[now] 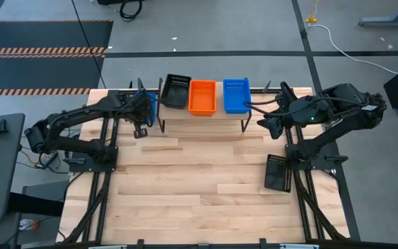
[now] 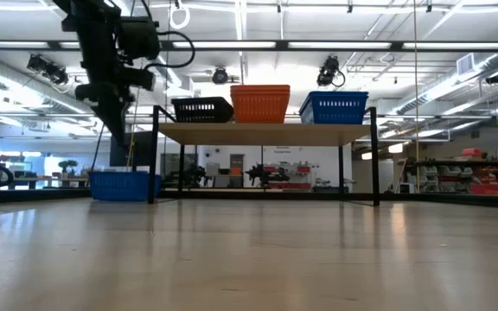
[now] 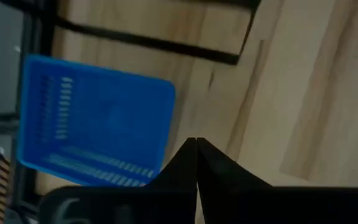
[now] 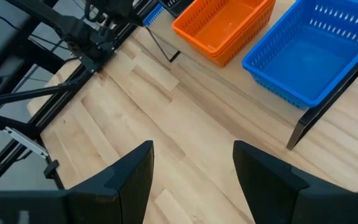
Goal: Stack baskets on shelf by color
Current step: Stack the blue bin on top of the blue bin on the shelf
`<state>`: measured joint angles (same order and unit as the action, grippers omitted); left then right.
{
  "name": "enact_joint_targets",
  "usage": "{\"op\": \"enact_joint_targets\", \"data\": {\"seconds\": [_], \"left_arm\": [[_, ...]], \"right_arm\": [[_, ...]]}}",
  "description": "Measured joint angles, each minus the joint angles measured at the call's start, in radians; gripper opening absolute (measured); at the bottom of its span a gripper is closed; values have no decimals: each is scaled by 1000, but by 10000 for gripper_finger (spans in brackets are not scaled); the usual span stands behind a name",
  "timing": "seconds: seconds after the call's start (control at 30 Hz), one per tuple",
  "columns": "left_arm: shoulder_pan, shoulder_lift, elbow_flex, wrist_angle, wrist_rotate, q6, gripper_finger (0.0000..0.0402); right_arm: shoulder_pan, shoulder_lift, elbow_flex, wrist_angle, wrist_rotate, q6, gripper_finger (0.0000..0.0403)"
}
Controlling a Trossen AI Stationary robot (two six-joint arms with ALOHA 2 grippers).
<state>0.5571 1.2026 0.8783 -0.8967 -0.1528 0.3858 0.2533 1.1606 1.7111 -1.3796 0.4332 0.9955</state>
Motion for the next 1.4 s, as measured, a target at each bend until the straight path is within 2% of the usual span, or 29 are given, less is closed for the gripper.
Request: {"op": "enact_joint_targets", "data": {"seconds": [0.1, 0.2, 0.4, 0.6, 0.73, 0.87, 0.97, 1.03, 1.13, 1.33, 1.4], "left_arm": [[13, 1, 2, 12, -25, 46, 12], [38, 3, -31, 10, -54, 85, 43], [98, 4, -152, 23, -104, 157, 134], [102, 3, -242, 172, -227, 182, 219], [102, 4, -283, 276, -221, 236, 252], [102, 4, -309, 316, -159, 303, 262], [102, 3, -329, 329, -150, 371, 249], [102, 3, -346, 328, -149, 411, 225], [102, 3, -364, 322, -149, 410, 171], [100, 2, -341, 268, -145, 356, 30], [100, 2, -309, 232, -142, 344, 12]], "right_arm": [[-1, 0, 0, -2, 0, -1, 226], [-1, 0, 0, -2, -8, 0, 226], [-1, 0, 0, -2, -16, 29, 226], [-1, 0, 0, -2, -17, 34, 226], [-1, 0, 0, 2, -20, 34, 226], [-1, 0, 0, 2, -30, 69, 226], [-1, 0, 0, 1, -32, 76, 226], [-1, 0, 0, 1, -32, 76, 226], [-1, 0, 0, 1, -32, 79, 226], [-2, 0, 0, 1, -32, 79, 226], [-4, 0, 0, -1, -31, 78, 226]]}}
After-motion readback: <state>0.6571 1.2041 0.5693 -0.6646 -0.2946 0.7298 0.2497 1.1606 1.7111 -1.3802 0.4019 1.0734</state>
